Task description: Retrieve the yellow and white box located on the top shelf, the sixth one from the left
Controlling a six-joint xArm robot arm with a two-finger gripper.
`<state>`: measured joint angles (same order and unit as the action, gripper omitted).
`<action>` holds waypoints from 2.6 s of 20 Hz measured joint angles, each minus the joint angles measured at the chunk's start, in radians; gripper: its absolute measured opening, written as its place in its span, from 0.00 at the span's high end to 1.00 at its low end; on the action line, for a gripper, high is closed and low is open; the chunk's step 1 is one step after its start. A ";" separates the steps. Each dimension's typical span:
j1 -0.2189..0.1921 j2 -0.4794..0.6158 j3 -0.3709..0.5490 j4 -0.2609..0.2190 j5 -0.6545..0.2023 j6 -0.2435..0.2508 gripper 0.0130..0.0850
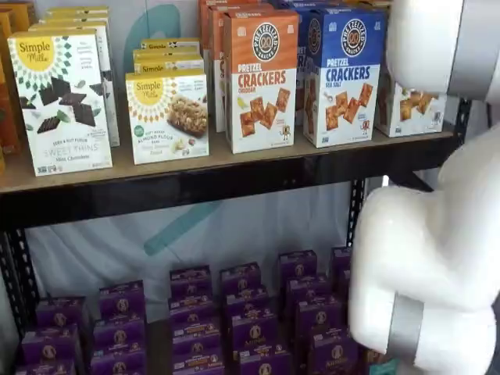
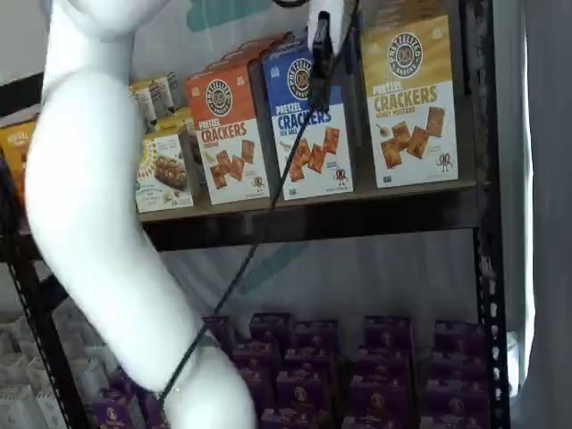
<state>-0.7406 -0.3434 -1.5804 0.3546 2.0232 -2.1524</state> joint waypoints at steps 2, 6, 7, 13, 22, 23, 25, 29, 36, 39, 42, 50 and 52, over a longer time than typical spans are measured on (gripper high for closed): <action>0.050 -0.006 -0.002 -0.079 -0.007 0.008 0.00; 0.086 -0.026 0.018 -0.116 -0.022 0.027 0.00; 0.089 -0.029 0.022 -0.116 -0.026 0.029 0.00; 0.064 -0.032 0.025 -0.072 -0.036 0.027 0.00; -0.073 -0.067 0.055 0.185 -0.167 0.010 0.00; -0.078 -0.070 0.059 0.197 -0.186 0.007 0.00; -0.083 -0.074 0.066 0.210 -0.227 -0.002 0.00; -0.085 -0.080 0.092 0.226 -0.329 -0.029 0.00; -0.054 -0.060 0.108 0.199 -0.510 -0.087 0.00; -0.029 -0.046 0.101 0.168 -0.557 -0.094 0.00; -0.002 -0.016 0.070 0.128 -0.568 -0.083 0.00; 0.048 0.079 -0.048 0.020 -0.497 -0.040 0.00; 0.052 0.096 -0.066 0.016 -0.494 -0.035 0.00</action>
<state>-0.6881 -0.2474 -1.6463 0.3707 1.5291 -2.1876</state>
